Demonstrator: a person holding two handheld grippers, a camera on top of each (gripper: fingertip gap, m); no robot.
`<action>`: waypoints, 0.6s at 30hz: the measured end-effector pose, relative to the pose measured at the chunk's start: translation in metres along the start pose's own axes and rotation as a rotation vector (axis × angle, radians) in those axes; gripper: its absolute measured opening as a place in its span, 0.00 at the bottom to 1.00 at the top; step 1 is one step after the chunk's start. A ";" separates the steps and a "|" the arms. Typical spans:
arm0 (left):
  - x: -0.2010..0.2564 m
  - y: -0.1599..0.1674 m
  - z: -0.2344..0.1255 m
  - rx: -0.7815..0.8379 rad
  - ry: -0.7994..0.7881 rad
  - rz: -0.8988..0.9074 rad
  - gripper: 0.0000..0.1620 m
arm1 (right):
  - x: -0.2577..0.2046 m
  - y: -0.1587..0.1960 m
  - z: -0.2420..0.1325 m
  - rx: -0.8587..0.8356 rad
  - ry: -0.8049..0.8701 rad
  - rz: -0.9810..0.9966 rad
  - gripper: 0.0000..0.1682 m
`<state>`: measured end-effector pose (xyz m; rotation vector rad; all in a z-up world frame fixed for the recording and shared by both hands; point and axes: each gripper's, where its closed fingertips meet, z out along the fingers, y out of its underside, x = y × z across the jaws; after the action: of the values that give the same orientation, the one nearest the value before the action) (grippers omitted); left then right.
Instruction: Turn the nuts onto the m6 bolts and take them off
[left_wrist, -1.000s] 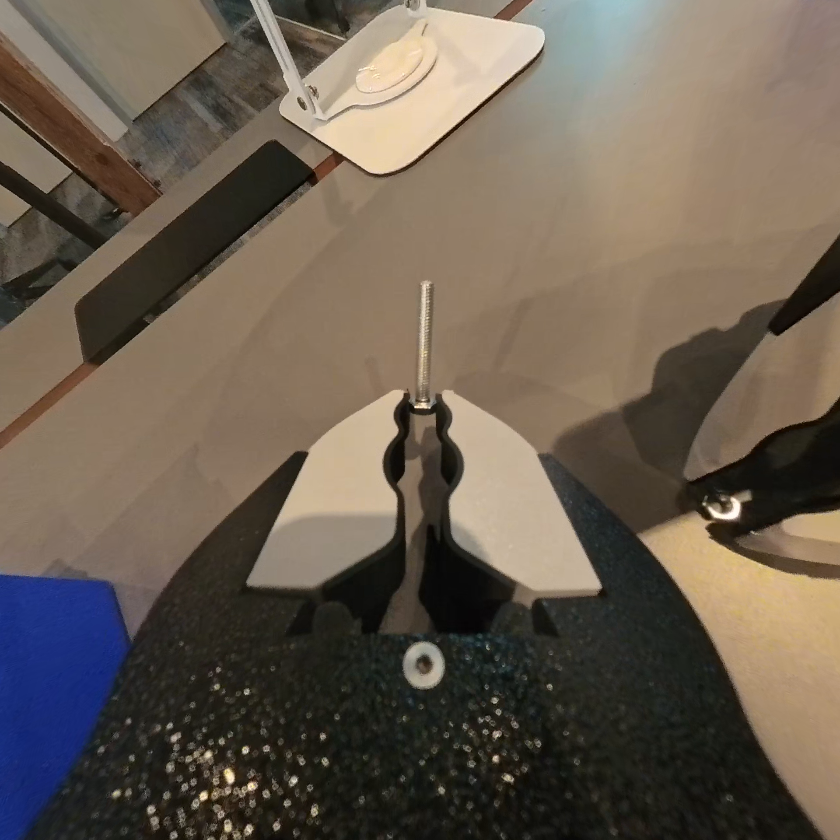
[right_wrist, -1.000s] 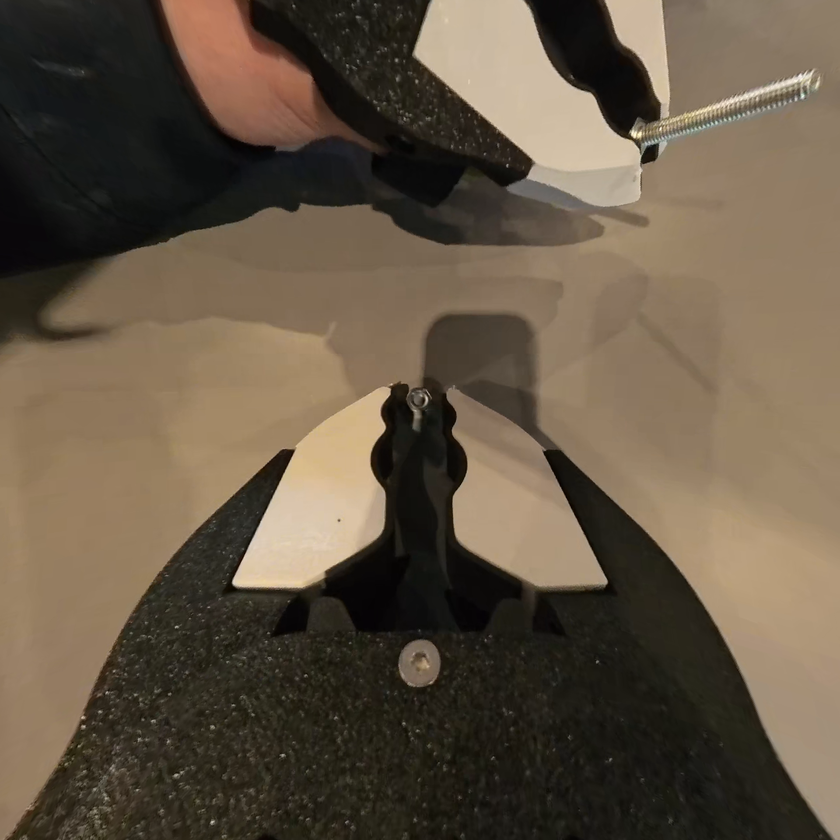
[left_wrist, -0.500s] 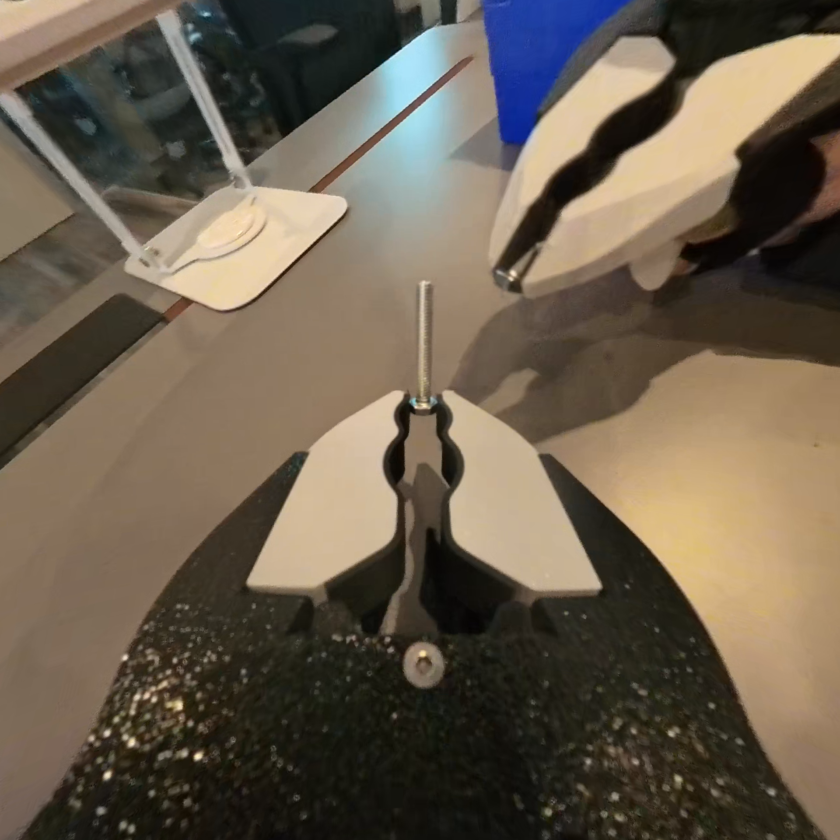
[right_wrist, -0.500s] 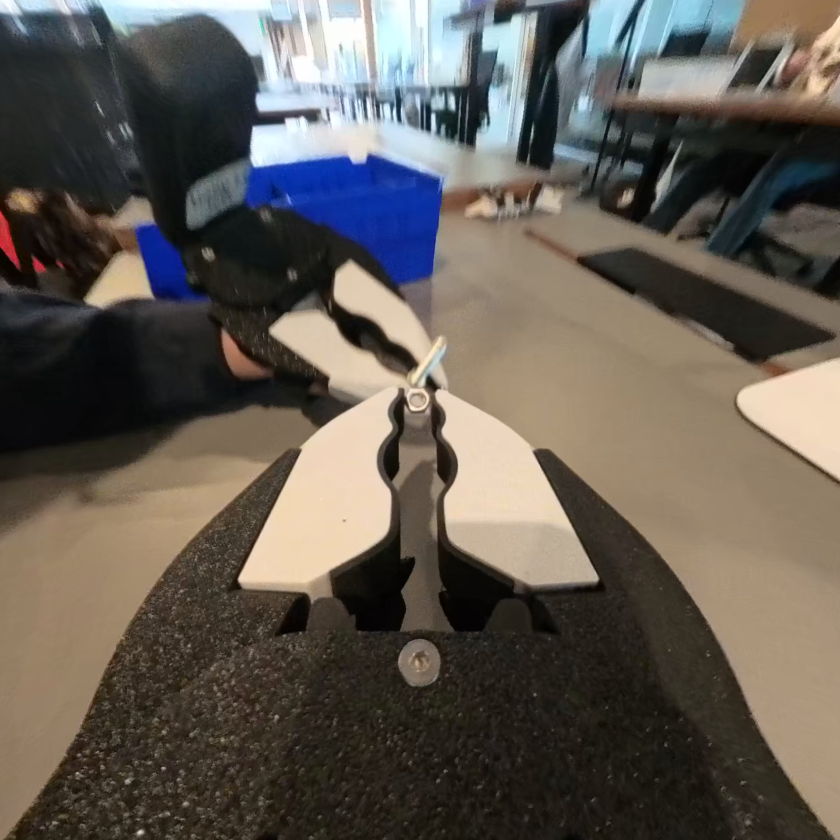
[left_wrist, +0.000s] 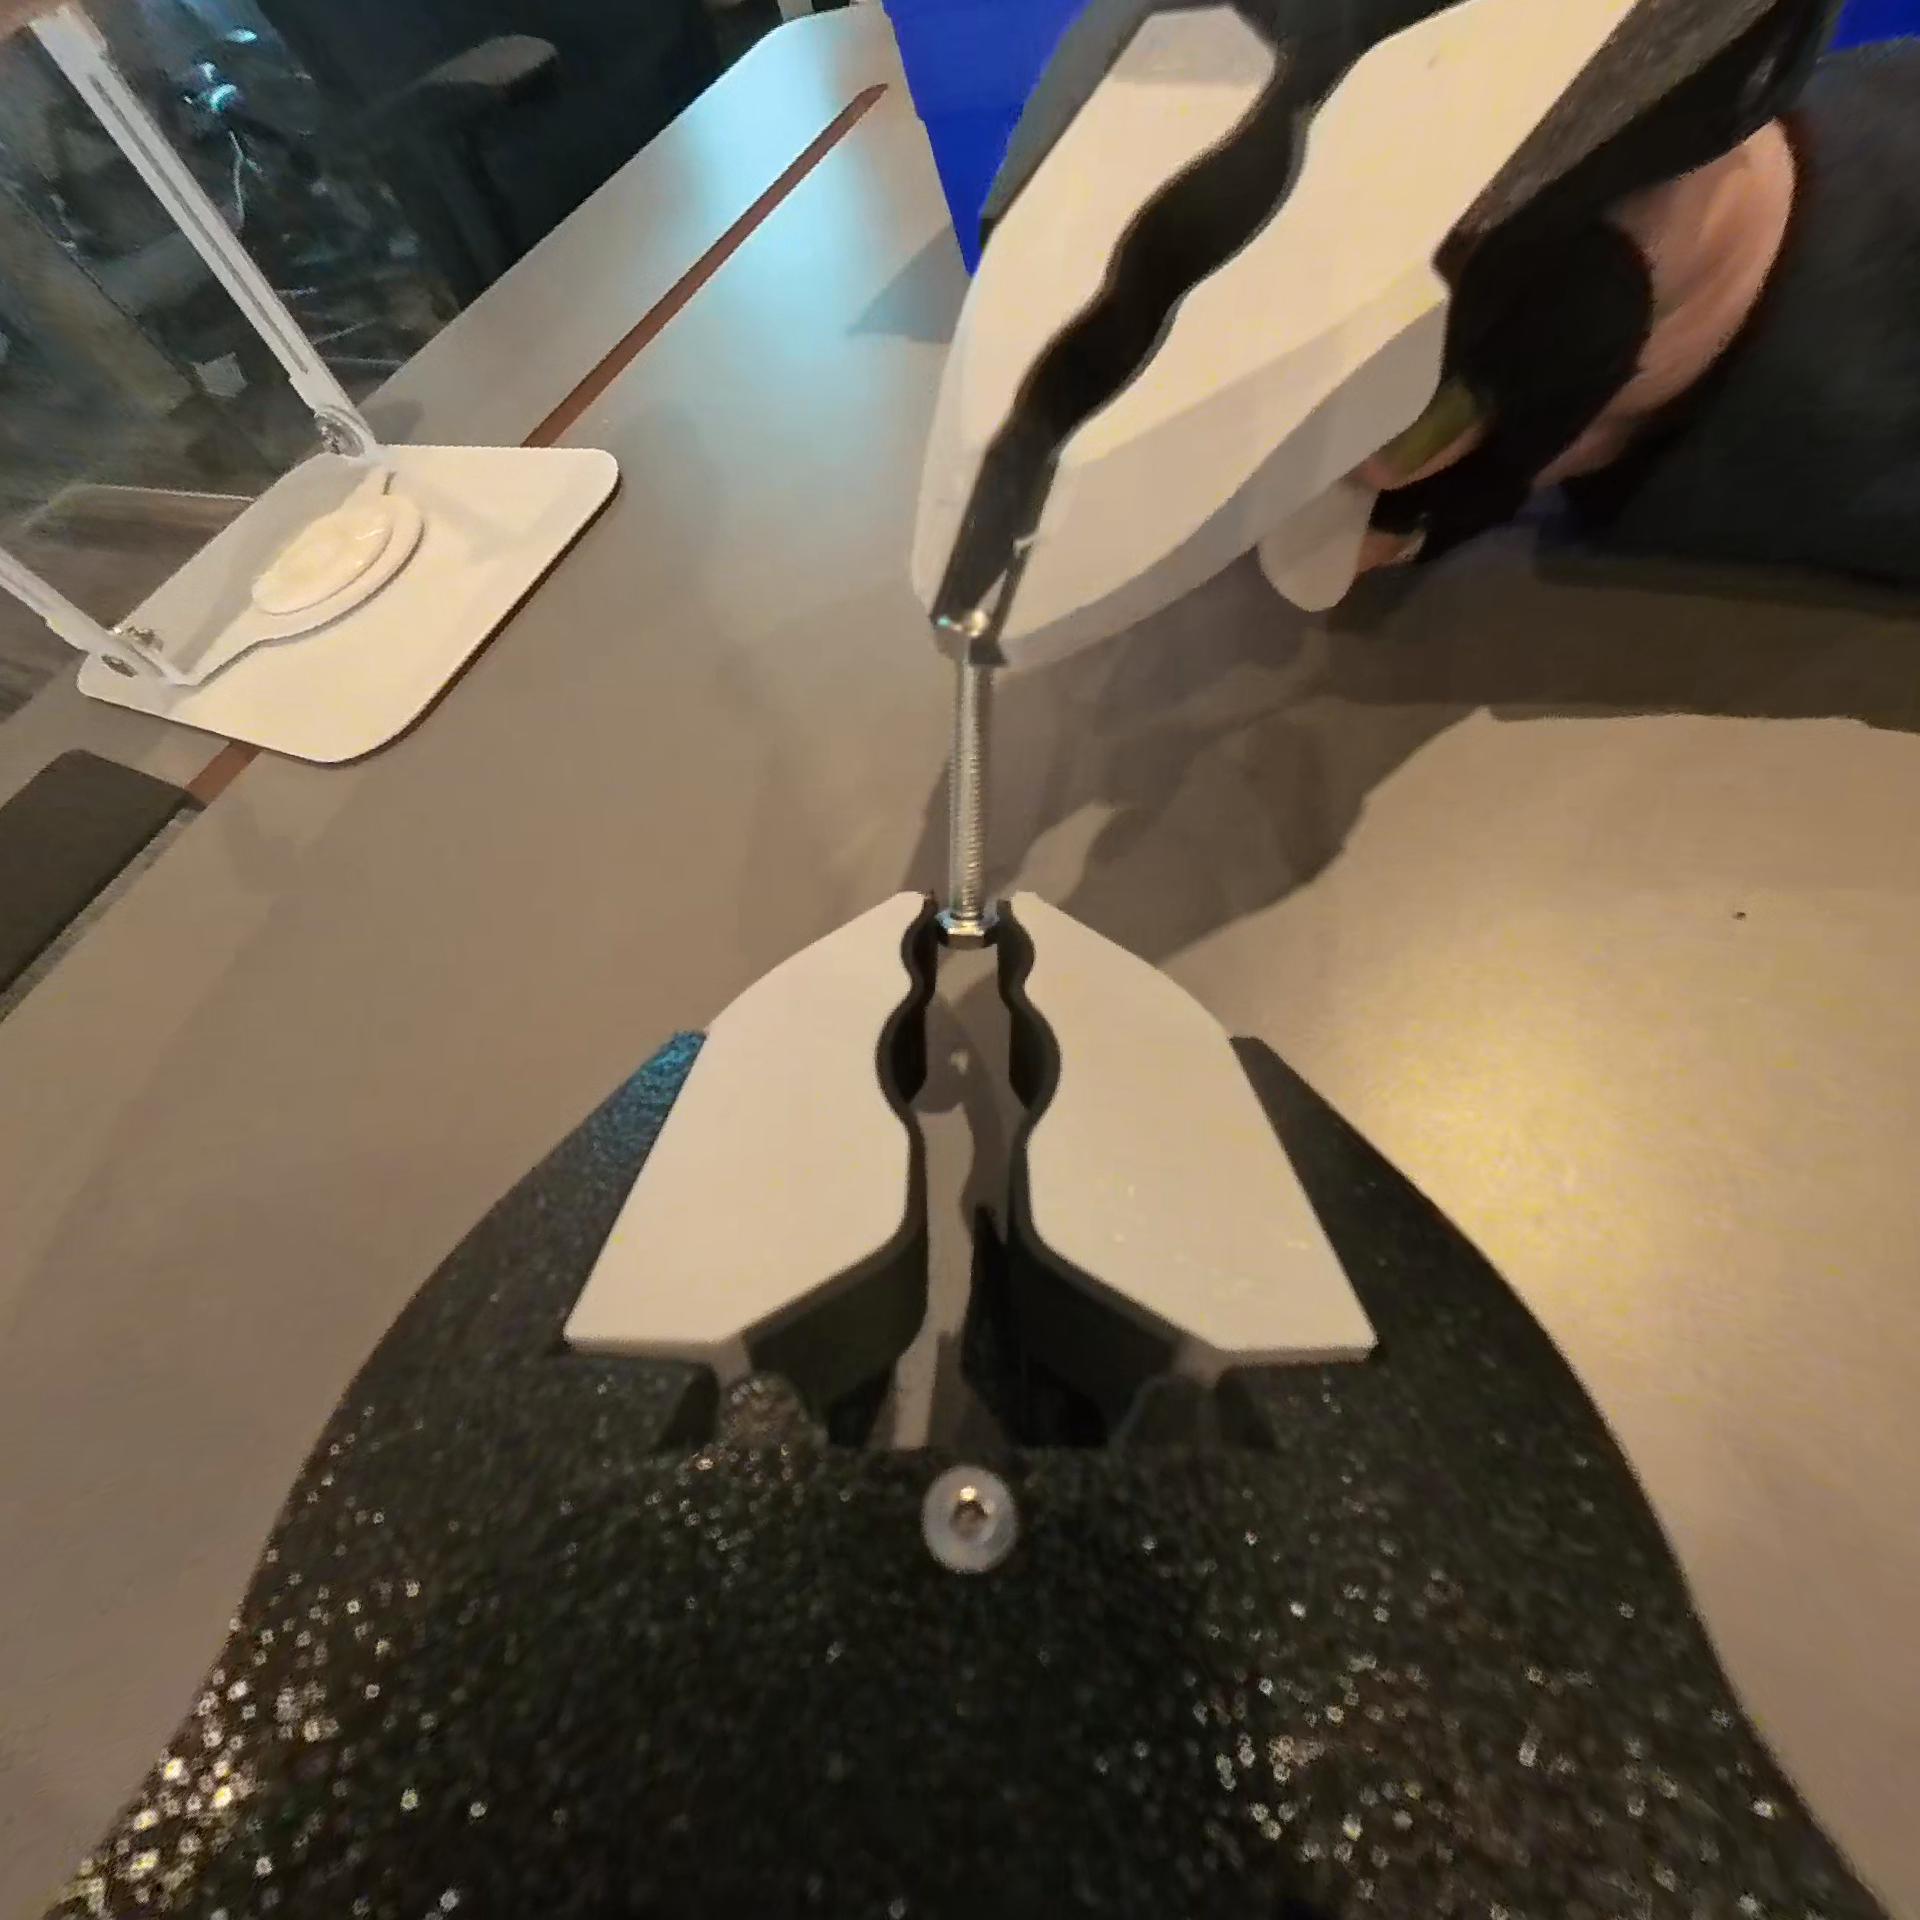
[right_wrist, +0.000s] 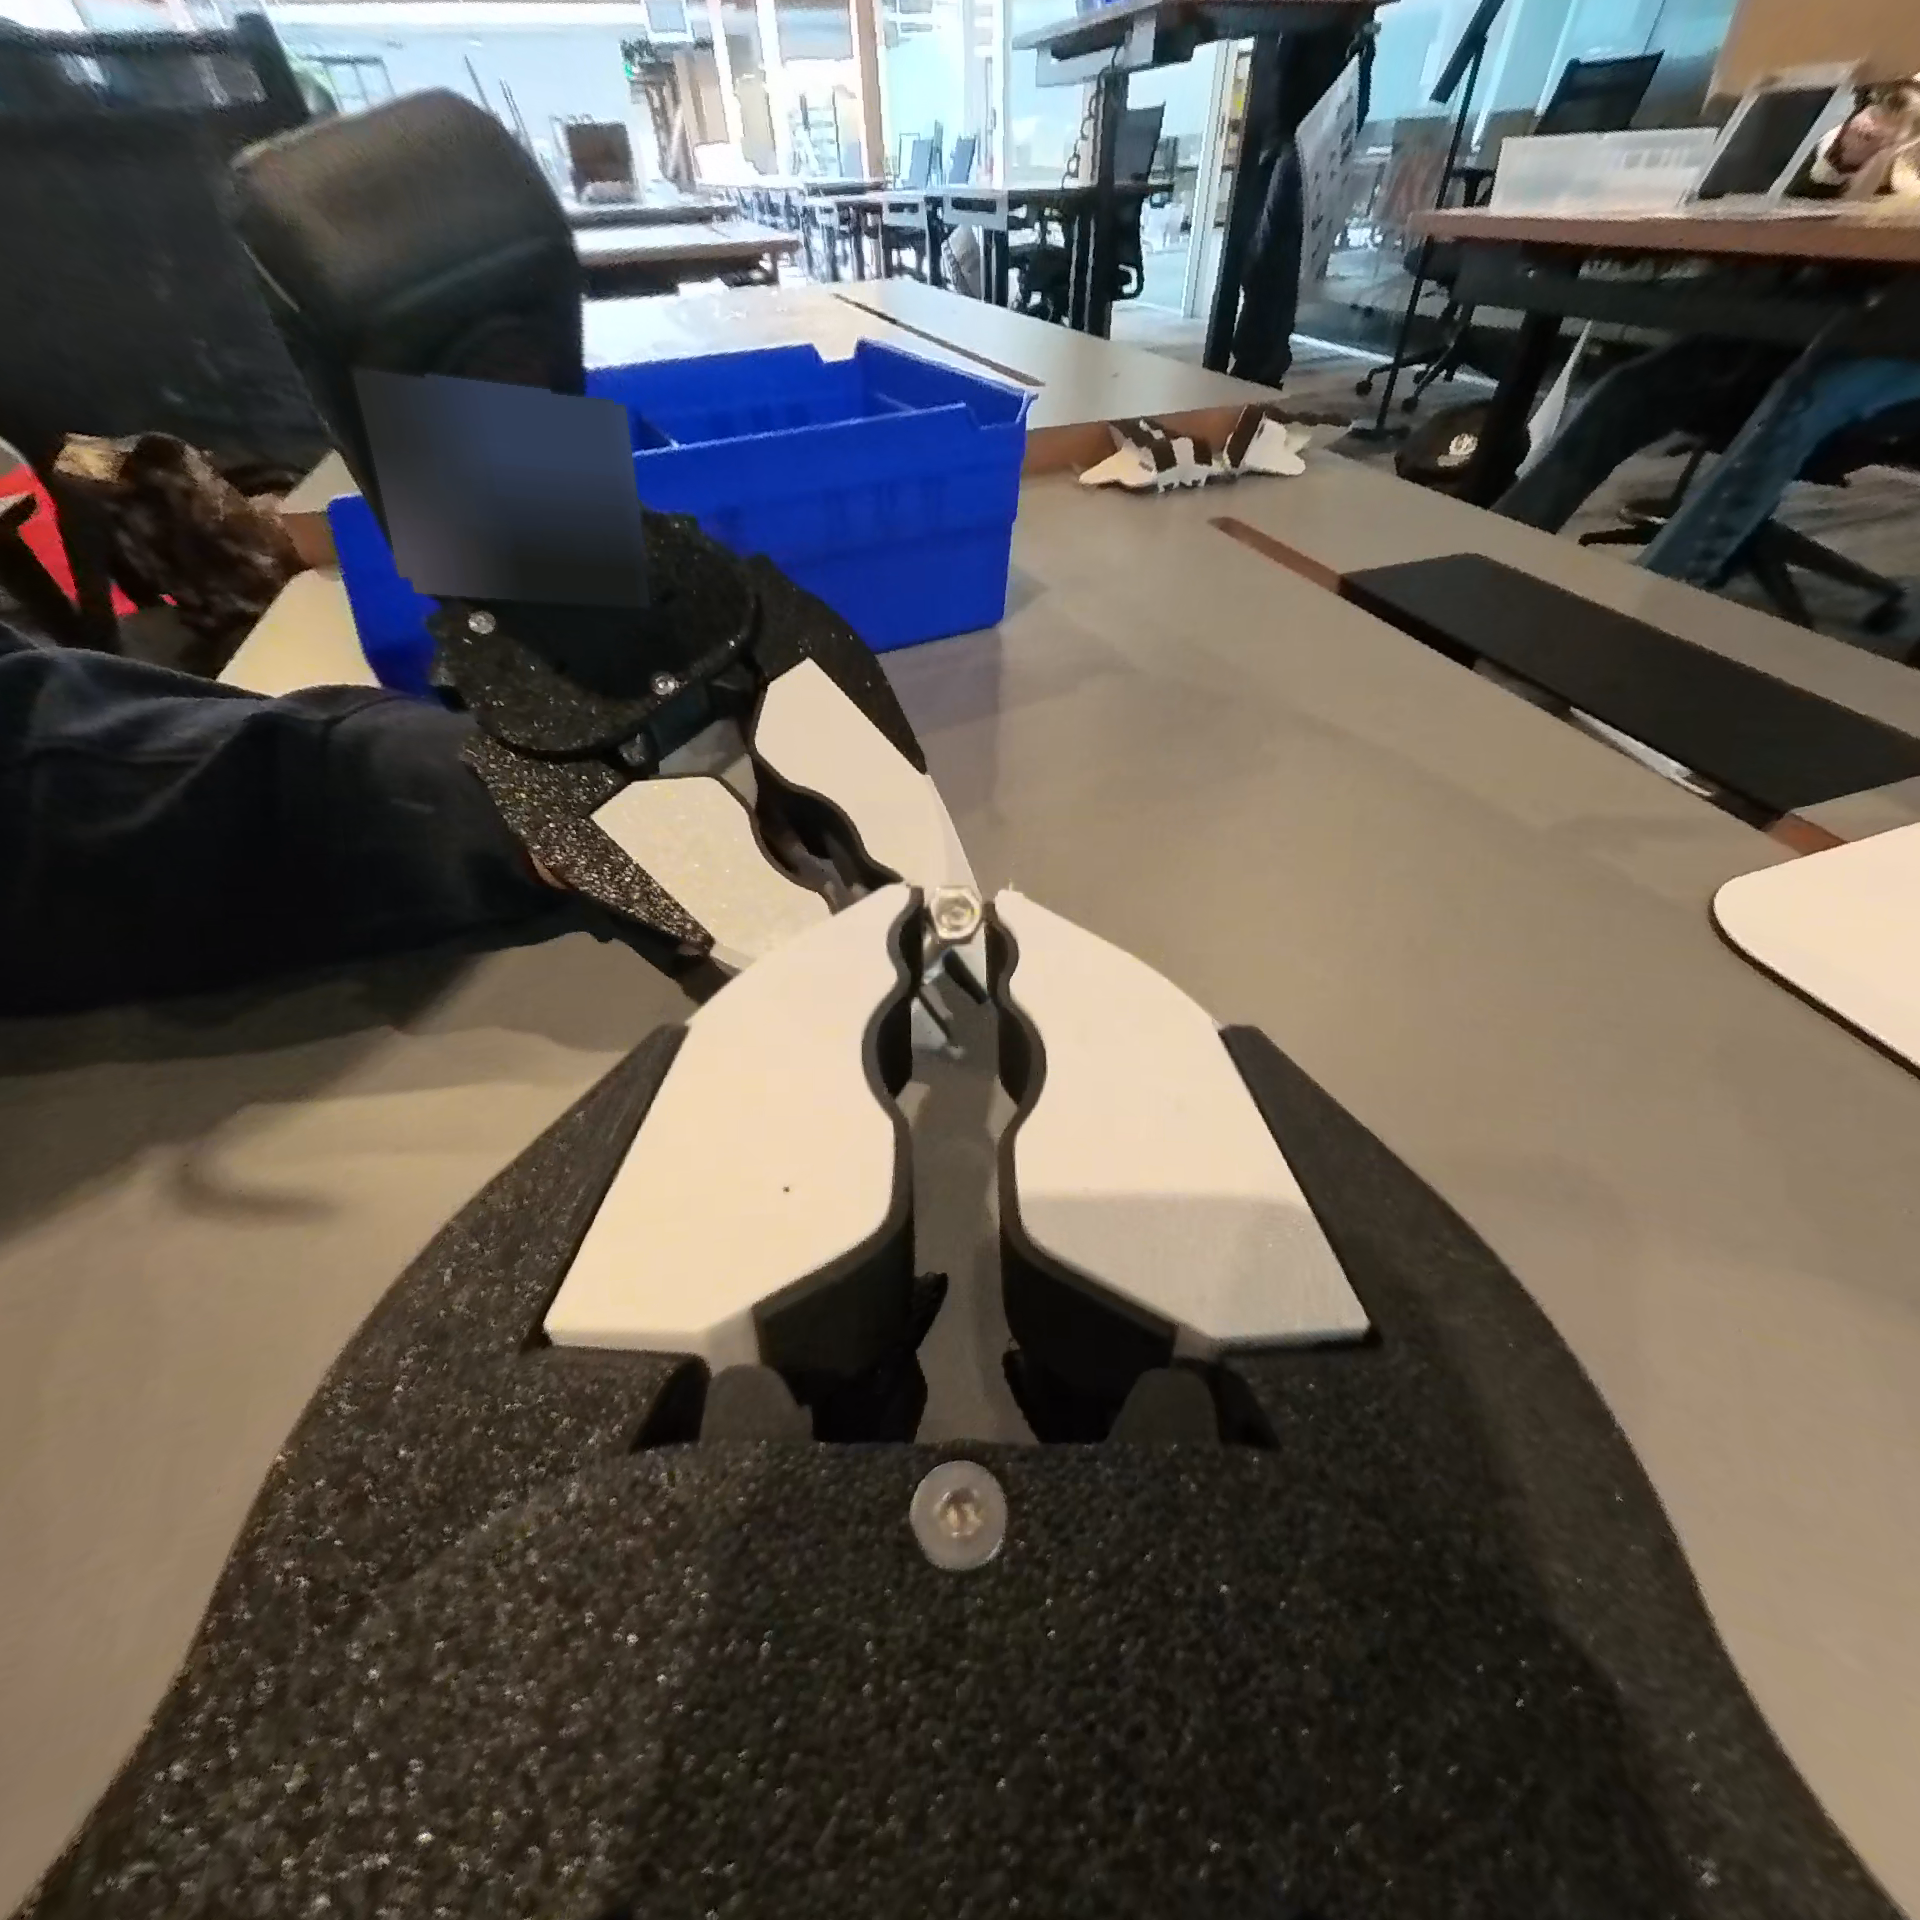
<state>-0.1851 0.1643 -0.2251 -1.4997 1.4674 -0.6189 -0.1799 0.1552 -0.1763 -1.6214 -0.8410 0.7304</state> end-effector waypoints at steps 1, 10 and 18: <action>0.000 0.000 0.000 -0.002 0.002 0.002 0.06 | 0.000 0.001 0.000 -0.004 0.002 0.001 0.06; 0.002 0.001 0.001 -0.007 0.015 0.015 0.06 | 0.001 0.003 -0.001 -0.029 0.008 0.009 0.06; 0.007 -0.004 -0.002 0.037 0.050 0.034 0.06 | -0.007 -0.001 -0.005 -0.002 -0.077 0.065 0.06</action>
<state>-0.1834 0.1569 -0.2220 -1.4374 1.5077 -0.6640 -0.1797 0.1469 -0.1740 -1.6370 -0.8469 0.8421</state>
